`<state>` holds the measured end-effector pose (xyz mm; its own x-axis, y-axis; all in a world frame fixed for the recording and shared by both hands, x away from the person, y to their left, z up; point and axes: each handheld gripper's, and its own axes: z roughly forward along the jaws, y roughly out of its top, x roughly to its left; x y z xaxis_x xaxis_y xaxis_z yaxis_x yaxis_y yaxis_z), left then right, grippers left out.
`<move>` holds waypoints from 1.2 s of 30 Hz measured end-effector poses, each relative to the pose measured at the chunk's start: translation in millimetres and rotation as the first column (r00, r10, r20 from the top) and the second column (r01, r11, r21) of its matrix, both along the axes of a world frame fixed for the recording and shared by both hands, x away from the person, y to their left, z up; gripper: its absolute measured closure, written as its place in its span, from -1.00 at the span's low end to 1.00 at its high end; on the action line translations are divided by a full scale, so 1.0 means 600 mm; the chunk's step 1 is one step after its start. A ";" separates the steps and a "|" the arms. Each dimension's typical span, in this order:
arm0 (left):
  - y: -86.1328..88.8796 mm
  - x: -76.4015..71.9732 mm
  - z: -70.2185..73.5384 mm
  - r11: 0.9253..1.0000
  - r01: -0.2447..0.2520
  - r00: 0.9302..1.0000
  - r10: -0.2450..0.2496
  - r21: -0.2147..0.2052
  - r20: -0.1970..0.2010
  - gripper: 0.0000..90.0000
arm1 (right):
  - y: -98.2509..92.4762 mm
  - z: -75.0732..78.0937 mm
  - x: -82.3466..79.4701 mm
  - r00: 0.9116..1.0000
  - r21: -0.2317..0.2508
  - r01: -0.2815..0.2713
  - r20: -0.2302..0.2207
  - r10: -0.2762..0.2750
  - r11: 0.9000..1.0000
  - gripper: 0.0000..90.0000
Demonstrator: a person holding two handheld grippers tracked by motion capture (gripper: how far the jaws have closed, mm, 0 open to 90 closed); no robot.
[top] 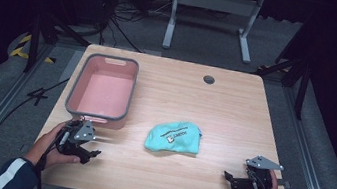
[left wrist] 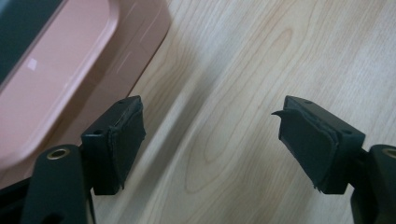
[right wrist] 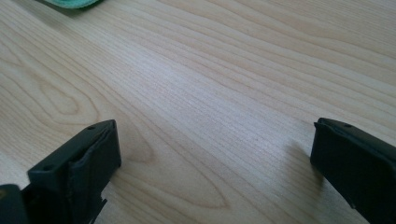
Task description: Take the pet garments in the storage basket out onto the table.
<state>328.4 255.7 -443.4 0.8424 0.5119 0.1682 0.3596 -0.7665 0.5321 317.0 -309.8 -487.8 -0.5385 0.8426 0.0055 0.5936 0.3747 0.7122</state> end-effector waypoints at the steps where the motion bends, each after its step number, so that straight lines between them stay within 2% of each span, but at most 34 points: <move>1: 0.006 0.000 -0.003 1.000 -0.008 1.000 0.008 -0.014 -0.001 -0.50 | 0.000 0.000 0.000 1.000 0.000 0.000 0.000 0.000 1.000 -0.96; 6: 0.035 -0.004 -0.013 0.998 -0.027 1.000 0.026 -0.056 -0.018 -0.53 | 0.000 0.000 0.000 1.000 0.001 0.000 -0.001 0.000 1.000 -0.96; 11: 0.061 -0.006 -0.030 0.992 -0.059 0.998 0.054 -0.111 -0.039 -0.55 | 0.000 0.000 0.001 1.000 0.001 -0.002 -0.001 0.002 1.000 -0.96; 14: 0.072 -0.007 -0.043 0.989 -0.083 0.995 0.077 -0.122 -0.056 -0.58 | 0.000 0.000 0.001 1.000 0.002 -0.004 -0.001 0.004 1.000 -0.96; 16: 0.079 -0.007 -0.050 0.981 -0.100 0.993 0.088 -0.165 -0.074 -0.64 | 0.000 0.000 0.001 1.000 0.002 -0.005 -0.002 0.005 1.000 -0.96; 17: 0.085 -0.008 -0.054 0.973 -0.126 0.990 0.111 -0.193 -0.085 -0.65 | 0.000 0.000 0.001 1.000 0.002 -0.004 -0.002 0.004 1.000 -0.96; 18: 0.085 -0.008 -0.054 0.973 -0.126 0.990 0.111 -0.193 -0.085 -0.67 | 0.000 0.000 0.001 1.000 0.002 -0.004 -0.002 0.004 1.000 -0.96; 19: 0.089 -0.009 -0.059 0.965 -0.139 0.989 0.124 -0.221 -0.081 -0.67 | 0.000 0.000 0.001 1.000 0.002 -0.005 -0.002 0.005 1.000 -0.96; 21: 0.094 -0.015 -0.065 0.957 -0.138 0.990 0.127 -0.256 -0.058 -0.67 | -0.001 0.000 0.001 1.000 0.001 -0.006 -0.001 0.006 1.000 -0.96; 23: 0.094 -0.017 -0.066 0.954 -0.152 0.988 0.141 -0.259 -0.061 -0.67 | -0.001 0.000 0.001 1.000 0.001 -0.008 -0.001 0.008 1.000 -0.96; 36: 0.095 -0.019 -0.065 0.953 -0.161 0.987 0.152 -0.257 -0.054 -0.68 | -0.001 0.000 0.000 1.000 0.001 -0.006 -0.001 0.006 1.000 -0.96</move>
